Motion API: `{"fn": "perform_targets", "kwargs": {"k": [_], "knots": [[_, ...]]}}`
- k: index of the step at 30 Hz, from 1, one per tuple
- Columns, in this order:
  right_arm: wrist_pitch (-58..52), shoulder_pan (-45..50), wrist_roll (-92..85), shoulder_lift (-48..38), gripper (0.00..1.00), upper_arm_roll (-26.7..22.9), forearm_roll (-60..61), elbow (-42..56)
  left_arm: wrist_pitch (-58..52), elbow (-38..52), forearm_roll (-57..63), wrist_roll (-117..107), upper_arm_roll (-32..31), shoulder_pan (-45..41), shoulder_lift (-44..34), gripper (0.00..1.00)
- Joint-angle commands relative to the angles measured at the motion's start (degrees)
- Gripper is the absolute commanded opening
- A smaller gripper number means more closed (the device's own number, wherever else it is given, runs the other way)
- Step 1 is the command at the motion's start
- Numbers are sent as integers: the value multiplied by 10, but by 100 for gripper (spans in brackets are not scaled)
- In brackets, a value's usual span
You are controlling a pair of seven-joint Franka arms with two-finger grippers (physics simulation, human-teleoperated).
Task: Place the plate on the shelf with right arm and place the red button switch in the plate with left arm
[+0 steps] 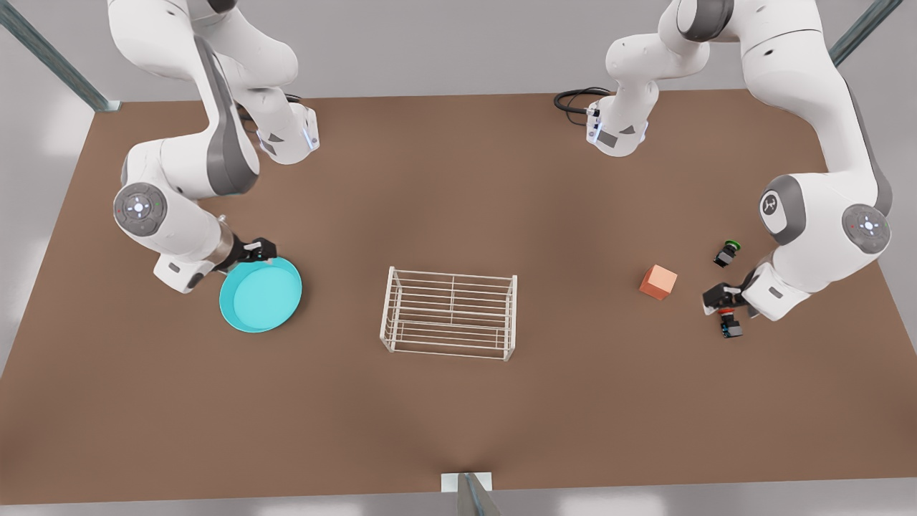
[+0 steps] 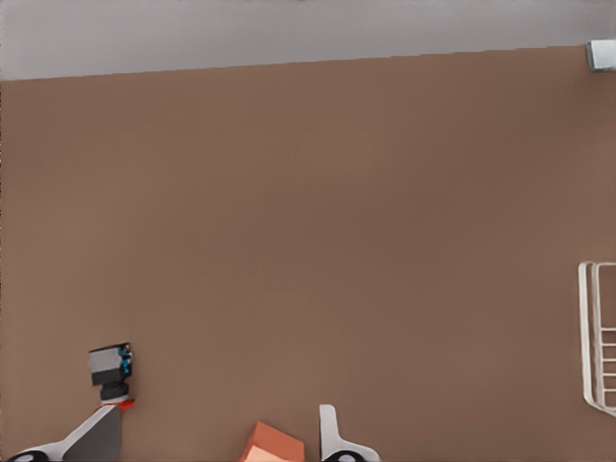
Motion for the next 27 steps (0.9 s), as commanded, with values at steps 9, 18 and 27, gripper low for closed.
{"fn": "perform_targets", "kwargs": {"k": [9, 18, 27], "knots": [[-32, -49, -66, 9, 100, -3, 84, 3, 54, 1, 46, 64, -3, -5, 42, 100], [-53, -85, -107, 64, 100, -3, 111, 14, 106, -2, 102, 60, -2, -7, 127, 100], [10, -196, -106, 118, 100, -9, 101, -4, 175, -30, 92, 5, 0, 63, 161, 100]]}}
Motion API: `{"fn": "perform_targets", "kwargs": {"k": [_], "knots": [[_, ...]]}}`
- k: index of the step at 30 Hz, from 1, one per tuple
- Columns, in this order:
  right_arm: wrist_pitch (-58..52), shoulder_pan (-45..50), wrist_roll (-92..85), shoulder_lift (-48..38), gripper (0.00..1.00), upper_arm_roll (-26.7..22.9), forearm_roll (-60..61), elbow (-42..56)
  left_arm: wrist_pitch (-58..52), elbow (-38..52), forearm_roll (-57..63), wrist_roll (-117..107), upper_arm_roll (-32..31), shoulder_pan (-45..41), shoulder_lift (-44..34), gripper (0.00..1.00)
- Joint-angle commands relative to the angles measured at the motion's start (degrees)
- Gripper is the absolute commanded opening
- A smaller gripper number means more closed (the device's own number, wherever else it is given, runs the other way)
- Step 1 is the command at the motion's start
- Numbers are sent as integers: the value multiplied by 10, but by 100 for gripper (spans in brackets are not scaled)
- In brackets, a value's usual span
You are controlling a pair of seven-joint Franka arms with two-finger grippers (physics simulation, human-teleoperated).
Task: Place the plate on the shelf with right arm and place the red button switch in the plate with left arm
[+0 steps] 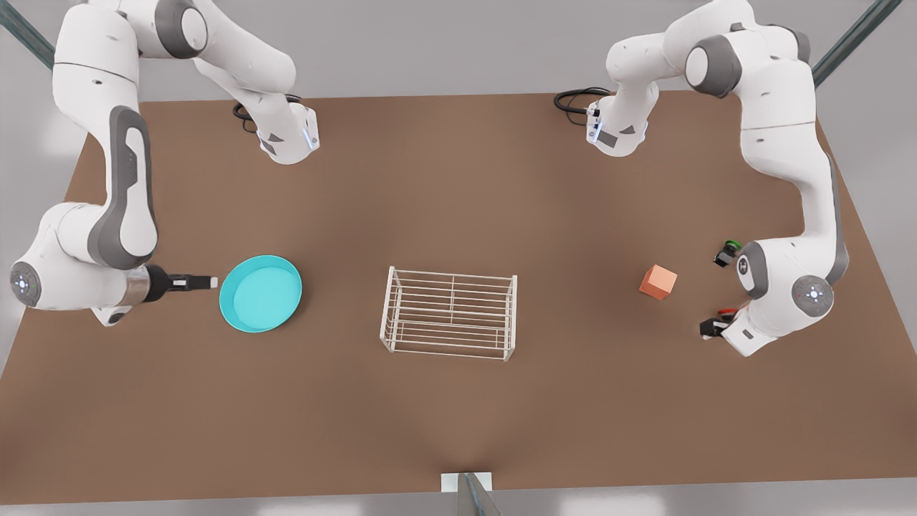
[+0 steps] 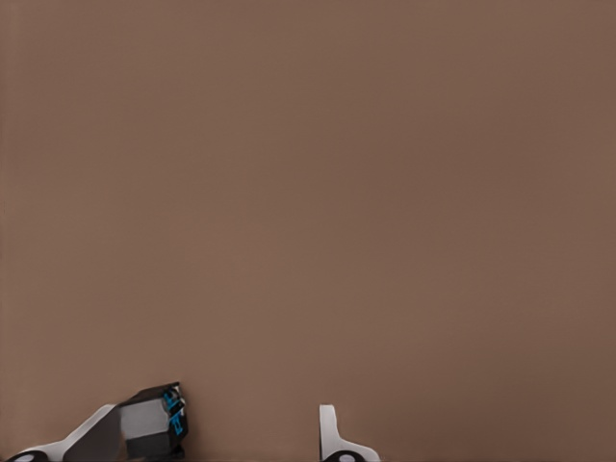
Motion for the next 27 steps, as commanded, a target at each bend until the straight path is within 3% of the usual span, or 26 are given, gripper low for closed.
{"fn": "perform_targets", "kwargs": {"k": [1, 6, 10, 20, 23, 27], "knots": [[107, -1, -53, -34, 100, 1, -6, -78, 31, -2, -1, -52, 0, 6, 6, 100], [151, 32, -15, -37, 100, 6, -2, -146, 55, -12, 1, -64, 1, 15, 20, 100], [261, -12, -54, 79, 100, 1, -59, -161, 53, -14, 1, -64, 13, 21, 20, 100], [264, -45, -59, 117, 100, 1, -55, -161, 48, -24, -2, -78, 13, 53, 32, 100], [263, -49, -60, 120, 92, 1, -56, -159, 52, -31, -2, -77, 14, 58, 40, 100], [233, -49, -59, 120, 92, 0, -28, -154, 71, -30, -2, -77, 14, 64, 54, 100]]}}
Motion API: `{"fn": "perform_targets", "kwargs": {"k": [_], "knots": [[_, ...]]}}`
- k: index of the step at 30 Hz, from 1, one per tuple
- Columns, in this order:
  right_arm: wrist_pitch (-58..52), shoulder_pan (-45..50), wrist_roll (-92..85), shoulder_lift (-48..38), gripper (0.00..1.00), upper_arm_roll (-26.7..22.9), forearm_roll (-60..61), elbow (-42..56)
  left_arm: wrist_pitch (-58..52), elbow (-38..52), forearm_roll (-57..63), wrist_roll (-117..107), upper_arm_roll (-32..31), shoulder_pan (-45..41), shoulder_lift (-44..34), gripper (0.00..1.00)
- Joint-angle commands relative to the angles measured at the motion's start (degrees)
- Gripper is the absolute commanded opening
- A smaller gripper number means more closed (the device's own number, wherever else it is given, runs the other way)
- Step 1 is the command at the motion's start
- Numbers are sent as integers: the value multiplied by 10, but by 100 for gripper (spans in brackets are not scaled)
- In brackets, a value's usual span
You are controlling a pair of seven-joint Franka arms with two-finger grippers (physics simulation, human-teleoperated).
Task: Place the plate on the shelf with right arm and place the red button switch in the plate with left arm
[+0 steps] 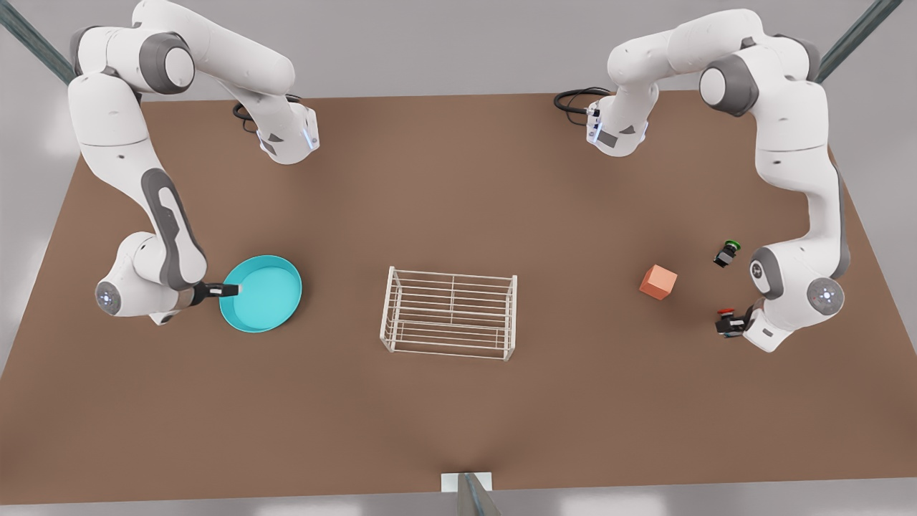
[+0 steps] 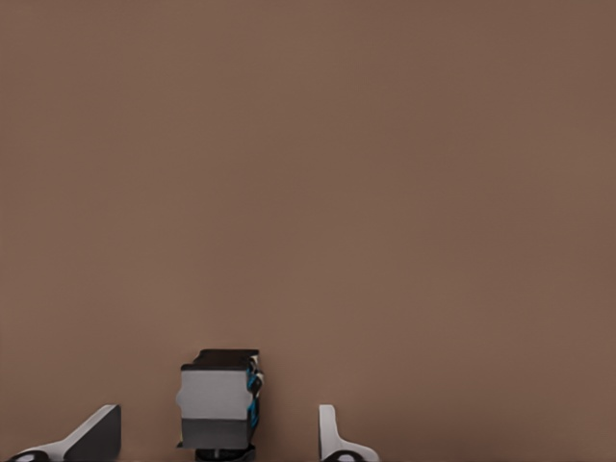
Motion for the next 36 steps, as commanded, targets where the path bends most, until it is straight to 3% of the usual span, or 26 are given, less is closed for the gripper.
{"fn": "perform_targets", "kwargs": {"k": [1, 4, 8, 10, 11, 15, 19, 24, 25, 27, 32, 36], "knots": [[-14, 1, -19, 2, 91, 0, 14, 1, 13, 0, 2, -23, 0, 1, 1, 100], [-9, 0, -20, 14, 78, 0, 14, 2, 15, -2, 1, -23, 0, 3, 4, 100], [-8, 0, -20, 20, 46, 0, 14, 8, 23, -2, 1, -23, 0, 6, 12, 100], [-10, 0, -20, 20, 23, 0, 14, 8, 29, -2, 1, -22, 0, 7, 16, 100], [-11, 0, -27, 20, 17, 0, 14, 8, 30, -2, 1, -22, 0, 7, 19, 100], [-37, 0, -27, 17, 17, 0, 14, 29, 41, -2, 1, -22, 0, 10, 30, 100], [-188, 4, -21, 16, 17, 2, 12, 149, 41, -1, 1, -21, 0, 10, 34, 100], [-283, 36, 31, 16, 17, 10, 8, 252, 48, -1, 1, -20, 0, 10, 36, 100], [-287, 56, 41, 14, 18, 11, 7, 270, 48, -1, 1, -20, 0, 9, 36, 85], [-288, 95, 71, 2, 18, 12, 6, 286, 48, -1, 2, -20, 0, 9, 36, 65], [-295, 106, 108, -21, 19, 19, 10, 286, 48, 0, 3, -17, 0, 9, 36, 45], [-316, 106, 163, -44, 19, 47, 10, 286, 44, 1, 3, -17, 0, 9, 34, 38]]}}
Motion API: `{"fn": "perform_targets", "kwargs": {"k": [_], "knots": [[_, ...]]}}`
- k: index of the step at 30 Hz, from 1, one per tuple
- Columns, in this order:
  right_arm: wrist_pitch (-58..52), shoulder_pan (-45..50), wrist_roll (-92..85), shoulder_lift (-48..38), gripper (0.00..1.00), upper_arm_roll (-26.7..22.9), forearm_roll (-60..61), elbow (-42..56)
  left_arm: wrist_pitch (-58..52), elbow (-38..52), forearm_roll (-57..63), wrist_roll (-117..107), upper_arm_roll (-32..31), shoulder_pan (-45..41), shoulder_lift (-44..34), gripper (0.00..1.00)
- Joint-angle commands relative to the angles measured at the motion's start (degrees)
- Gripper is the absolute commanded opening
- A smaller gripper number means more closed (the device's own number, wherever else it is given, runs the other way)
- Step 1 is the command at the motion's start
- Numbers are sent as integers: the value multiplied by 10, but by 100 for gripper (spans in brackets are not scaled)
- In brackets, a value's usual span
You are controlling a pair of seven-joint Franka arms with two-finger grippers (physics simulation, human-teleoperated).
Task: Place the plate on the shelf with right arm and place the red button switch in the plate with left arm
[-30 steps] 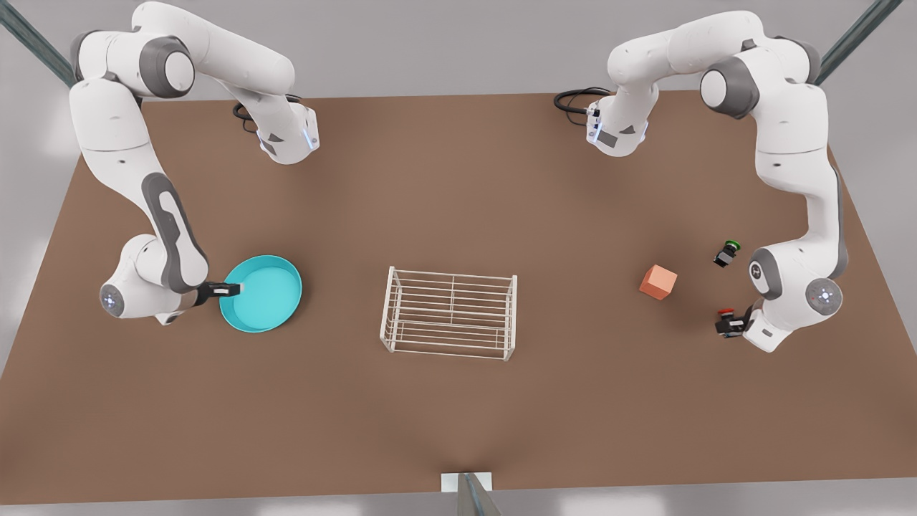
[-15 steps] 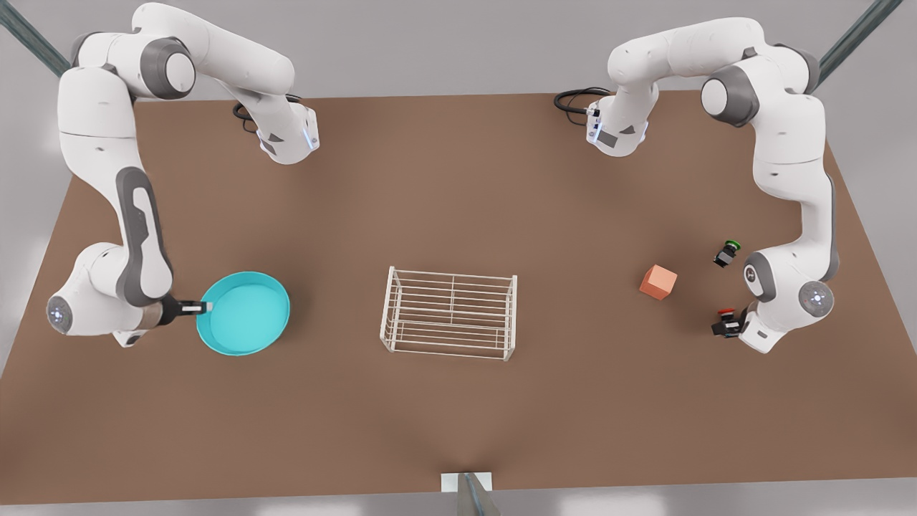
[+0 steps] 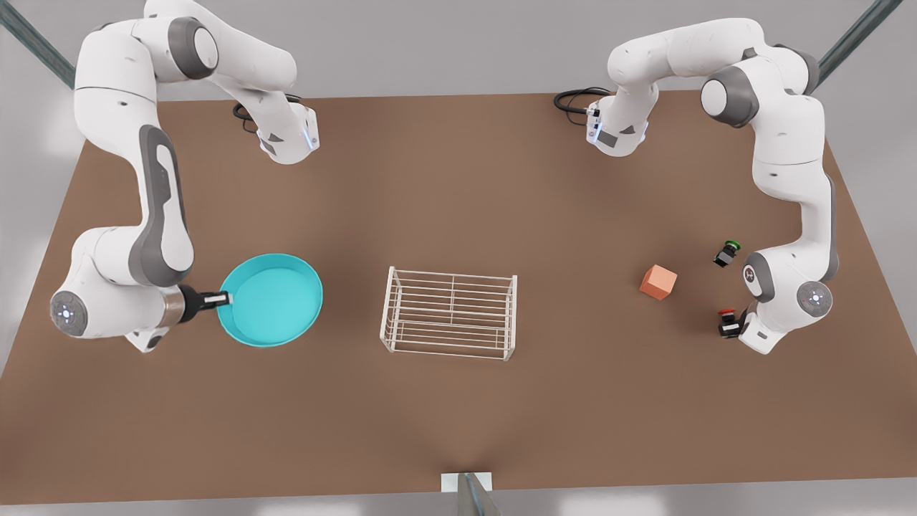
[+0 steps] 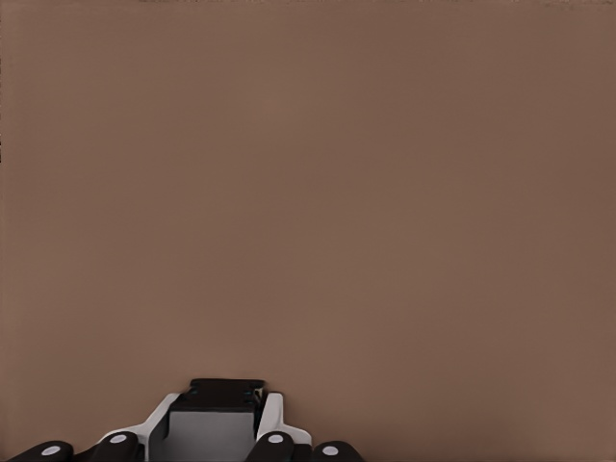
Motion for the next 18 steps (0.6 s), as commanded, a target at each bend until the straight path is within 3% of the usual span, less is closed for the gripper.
{"fn": "perform_targets", "kwargs": {"k": [1, 4, 9, 18], "knots": [[-28, 1, 150, -3, 19, 22, -4, 1, -6, 1, -7, 8, 0, 0, -2, 38], [-16, 15, 279, -1, 19, 81, -7, 17, -8, 1, -7, 9, 0, 0, -6, 35], [58, 108, 426, 32, 19, 80, -6, 48, -18, 1, -10, 5, -4, 0, -26, 35], [150, 227, 629, 91, 19, 78, -7, 101, -155, 34, -48, -95, -70, -11, -88, 35]]}}
